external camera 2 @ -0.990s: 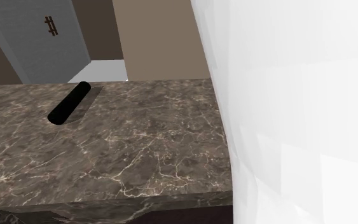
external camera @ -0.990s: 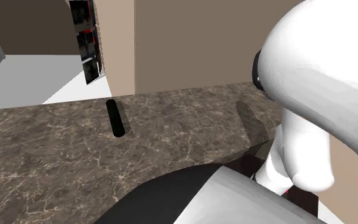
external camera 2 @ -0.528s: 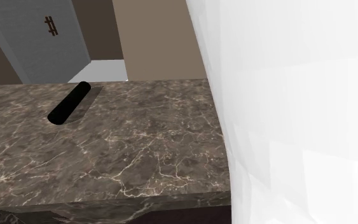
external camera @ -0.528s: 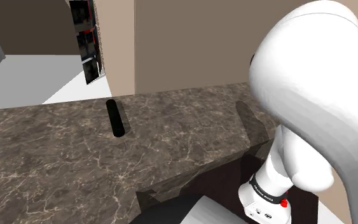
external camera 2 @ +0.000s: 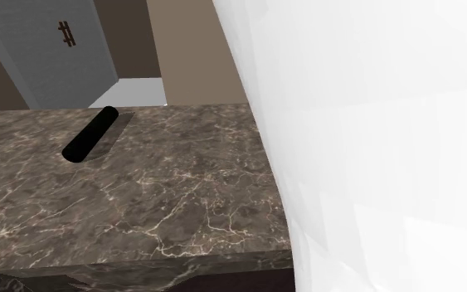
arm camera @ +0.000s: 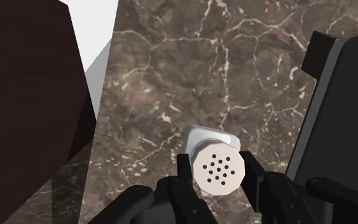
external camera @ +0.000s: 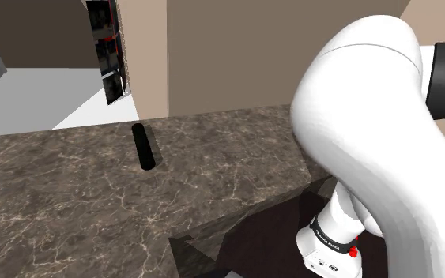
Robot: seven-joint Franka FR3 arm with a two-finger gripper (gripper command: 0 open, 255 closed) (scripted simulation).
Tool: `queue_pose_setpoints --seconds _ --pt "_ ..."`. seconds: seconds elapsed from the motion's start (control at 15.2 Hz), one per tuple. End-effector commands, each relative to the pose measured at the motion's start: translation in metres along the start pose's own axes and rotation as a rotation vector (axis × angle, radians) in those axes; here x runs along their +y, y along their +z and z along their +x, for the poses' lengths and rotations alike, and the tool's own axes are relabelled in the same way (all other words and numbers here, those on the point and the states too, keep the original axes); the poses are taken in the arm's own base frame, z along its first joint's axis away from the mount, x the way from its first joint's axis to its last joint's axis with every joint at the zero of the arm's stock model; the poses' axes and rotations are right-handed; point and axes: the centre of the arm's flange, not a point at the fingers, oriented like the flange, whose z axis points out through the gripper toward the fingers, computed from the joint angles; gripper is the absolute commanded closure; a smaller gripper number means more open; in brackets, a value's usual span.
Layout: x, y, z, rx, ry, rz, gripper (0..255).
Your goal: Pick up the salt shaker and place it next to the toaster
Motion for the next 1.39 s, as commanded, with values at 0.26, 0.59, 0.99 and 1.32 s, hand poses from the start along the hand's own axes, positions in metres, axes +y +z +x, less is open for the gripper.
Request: queue_pose_setpoints --seconds 0.26,0.59,0.99,1.32 --pt "0.000 0.026 0.000 0.000 0.000 0.000 255" --pt "0.000 0.026 0.000 0.000 0.000 0.000 255" --pt "0.000 0.026 0.000 0.000 0.000 0.000 0" --pt "0.000 -0.014 0.000 0.000 0.000 0.000 0"
